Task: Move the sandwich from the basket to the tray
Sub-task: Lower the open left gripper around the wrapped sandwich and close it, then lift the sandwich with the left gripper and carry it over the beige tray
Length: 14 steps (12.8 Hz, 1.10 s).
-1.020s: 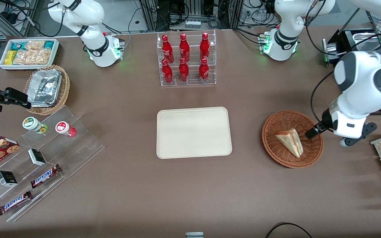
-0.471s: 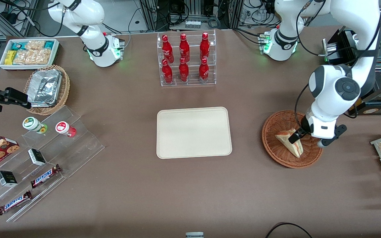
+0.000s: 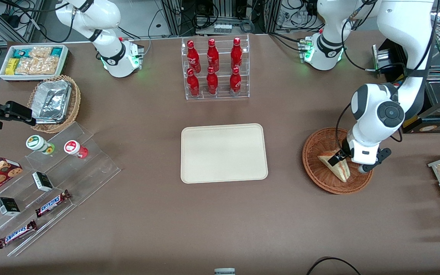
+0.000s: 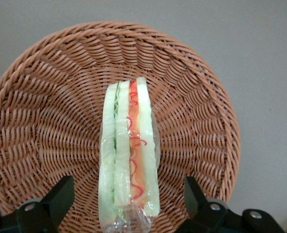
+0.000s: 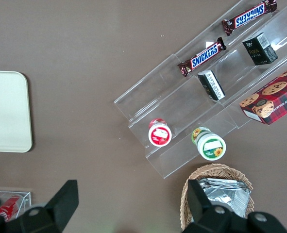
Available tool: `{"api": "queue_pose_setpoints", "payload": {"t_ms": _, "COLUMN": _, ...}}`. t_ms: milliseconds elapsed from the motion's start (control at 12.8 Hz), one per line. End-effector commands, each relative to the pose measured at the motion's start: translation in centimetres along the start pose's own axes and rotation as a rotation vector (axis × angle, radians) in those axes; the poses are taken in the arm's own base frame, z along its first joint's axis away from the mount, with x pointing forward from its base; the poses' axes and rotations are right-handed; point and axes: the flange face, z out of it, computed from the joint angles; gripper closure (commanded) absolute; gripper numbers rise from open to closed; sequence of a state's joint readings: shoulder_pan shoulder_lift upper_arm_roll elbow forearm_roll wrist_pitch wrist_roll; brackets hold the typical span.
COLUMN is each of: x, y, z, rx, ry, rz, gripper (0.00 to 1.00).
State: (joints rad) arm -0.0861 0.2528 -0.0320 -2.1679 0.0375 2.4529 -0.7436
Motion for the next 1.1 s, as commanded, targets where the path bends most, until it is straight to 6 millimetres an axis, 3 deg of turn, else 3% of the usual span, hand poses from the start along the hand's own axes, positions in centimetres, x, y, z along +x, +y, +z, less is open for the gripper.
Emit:
{"api": "queue_pose_setpoints", "payload": {"t_ms": 0, "x": -0.3, "y": 0.2, "z": 0.6, "rx": 0.004, "ry": 0.015, "rz": -0.007, "gripper": 0.02}}
{"api": "queue_pose_setpoints", "payload": {"t_ms": 78, "x": -0.5, "y": -0.2, "z": 1.0, "rx": 0.011, "ry": 0.008, "rz": -0.008, "gripper": 0.15}}
{"api": "queue_pose_setpoints", "payload": {"t_ms": 235, "x": -0.7, "y": -0.3, "z": 1.3, "rx": 0.016, "ry": 0.002, "rz": -0.008, "gripper": 0.69}}
{"api": "queue_pose_setpoints", "payload": {"t_ms": 392, "x": -0.8, "y": -0.3, "z": 1.3, "rx": 0.017, "ry": 0.0, "rz": -0.005, "gripper": 1.0}}
{"api": "queue_pose_setpoints", "payload": {"t_ms": 627, "x": -0.4, "y": 0.0, "z": 0.2, "rx": 0.016, "ry": 0.004, "rz": 0.002, "gripper": 1.0}}
{"api": "queue_pose_setpoints", "payload": {"t_ms": 863, "x": 1.1, "y": 1.6, "z": -5.2, "rx": 0.073, "ry": -0.032, "rz": 0.019, "gripper": 1.0}}
{"api": "queue_pose_setpoints", "payload": {"t_ms": 1020, "x": 1.2, "y": 4.7, "z": -10.3, "rx": 0.131, "ry": -0.035, "rz": 0.077, "gripper": 1.0}}
